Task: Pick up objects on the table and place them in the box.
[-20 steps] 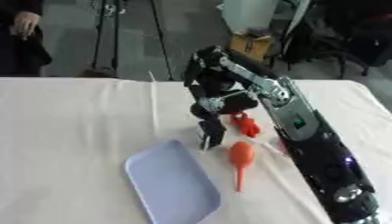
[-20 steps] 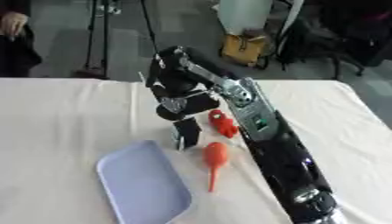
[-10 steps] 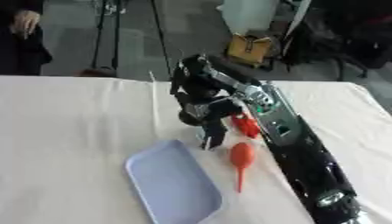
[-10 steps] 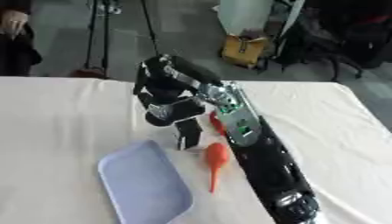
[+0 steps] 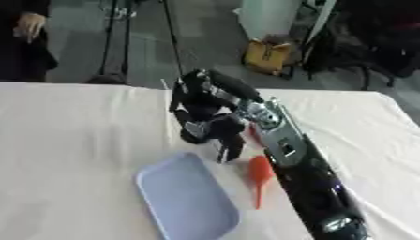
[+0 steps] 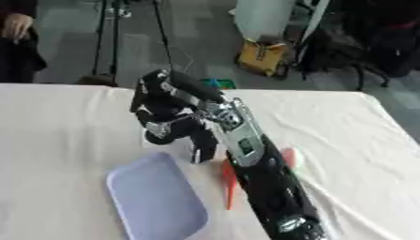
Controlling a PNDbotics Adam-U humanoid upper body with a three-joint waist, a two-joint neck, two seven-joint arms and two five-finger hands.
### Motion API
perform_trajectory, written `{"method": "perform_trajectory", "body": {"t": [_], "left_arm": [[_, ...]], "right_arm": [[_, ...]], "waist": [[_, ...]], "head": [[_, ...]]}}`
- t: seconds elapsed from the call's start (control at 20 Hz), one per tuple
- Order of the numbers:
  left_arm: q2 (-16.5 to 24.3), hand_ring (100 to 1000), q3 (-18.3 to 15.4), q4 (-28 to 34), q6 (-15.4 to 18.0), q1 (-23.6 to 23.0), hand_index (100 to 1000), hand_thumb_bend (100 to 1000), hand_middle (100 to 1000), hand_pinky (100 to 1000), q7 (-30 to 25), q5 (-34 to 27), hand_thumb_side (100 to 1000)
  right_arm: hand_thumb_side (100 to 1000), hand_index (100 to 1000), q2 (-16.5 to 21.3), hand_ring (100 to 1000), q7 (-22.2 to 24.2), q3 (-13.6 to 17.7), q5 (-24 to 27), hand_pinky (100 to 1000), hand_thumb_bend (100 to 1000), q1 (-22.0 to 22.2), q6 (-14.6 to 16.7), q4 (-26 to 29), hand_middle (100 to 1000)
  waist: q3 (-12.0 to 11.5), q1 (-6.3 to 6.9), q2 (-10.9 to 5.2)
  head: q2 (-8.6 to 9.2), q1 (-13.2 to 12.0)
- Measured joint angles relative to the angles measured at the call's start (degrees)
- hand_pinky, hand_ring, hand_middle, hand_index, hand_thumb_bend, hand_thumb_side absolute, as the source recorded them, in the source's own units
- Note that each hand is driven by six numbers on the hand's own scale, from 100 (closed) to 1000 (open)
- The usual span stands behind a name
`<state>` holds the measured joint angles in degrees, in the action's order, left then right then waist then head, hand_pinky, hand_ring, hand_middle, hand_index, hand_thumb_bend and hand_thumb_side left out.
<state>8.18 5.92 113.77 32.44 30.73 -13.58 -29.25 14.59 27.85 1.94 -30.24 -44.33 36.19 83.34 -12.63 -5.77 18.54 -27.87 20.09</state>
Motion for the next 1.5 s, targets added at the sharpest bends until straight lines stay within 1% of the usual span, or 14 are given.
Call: {"method": "perform_trajectory", "body": {"t": [0.3,0.7,0.85,1.05,1.25,1.4,1.45,1.5], "left_arm": [[-0.25,796,0.22,0.0,-0.46,0.31,652,163,677,844,-0.04,-0.03,918],[-0.3,795,0.22,0.0,-0.94,0.66,652,163,676,843,0.25,-0.03,917],[-0.62,795,0.22,0.0,-0.99,0.98,652,164,676,843,0.3,-0.03,916],[-0.77,795,0.22,0.0,-1.0,1.11,652,163,676,843,0.31,-0.03,916],[-0.78,794,0.22,0.0,-0.99,1.38,652,162,675,843,0.31,-0.03,914],[-0.78,788,0.22,0.0,-0.66,1.68,650,164,670,842,0.46,-0.34,908],[-0.77,788,0.22,0.0,-0.43,1.94,650,164,670,842,0.57,-0.69,908],[-0.76,787,0.22,0.0,-0.24,2.12,650,165,670,842,0.69,-1.09,910]], "right_arm": [[100,533,-2.23,624,-1.67,0.11,-7.38,406,100,1.06,1.68,1.11,530],[100,534,-4.57,625,-4.11,-0.29,-15.57,408,100,2.72,4.11,2.32,530],[100,536,-5.32,628,-4.71,-0.58,-17.79,413,100,3.11,4.72,2.37,532],[100,537,-6.51,628,-5.29,-0.75,-20.38,413,100,3.9,5.3,2.35,533],[100,543,-7.08,631,-5.98,-0.94,-22.26,415,100,4.18,5.99,1.96,539],[100,604,-7.33,660,-6.22,-0.99,-23.11,441,100,4.59,6.23,1.15,586],[100,604,-7.35,660,-6.22,-1.11,-23.39,441,100,4.6,6.23,0.76,586],[100,632,-7.43,674,-6.2,-1.27,-23.62,454,100,4.61,6.22,0.4,605]], "waist": [[0.26,-0.17,0.13],[0.63,-0.17,0.13],[0.63,-0.16,0.13],[0.56,0.02,0.3],[0.56,0.1,0.57],[0.56,0.14,0.64],[0.56,0.19,0.67],[0.56,0.22,0.69]], "head": [[0.21,0.02],[0.29,0.02],[0.34,0.05],[0.82,0.22],[1.07,0.23],[1.21,0.23],[1.22,0.24],[1.22,0.24]]}}
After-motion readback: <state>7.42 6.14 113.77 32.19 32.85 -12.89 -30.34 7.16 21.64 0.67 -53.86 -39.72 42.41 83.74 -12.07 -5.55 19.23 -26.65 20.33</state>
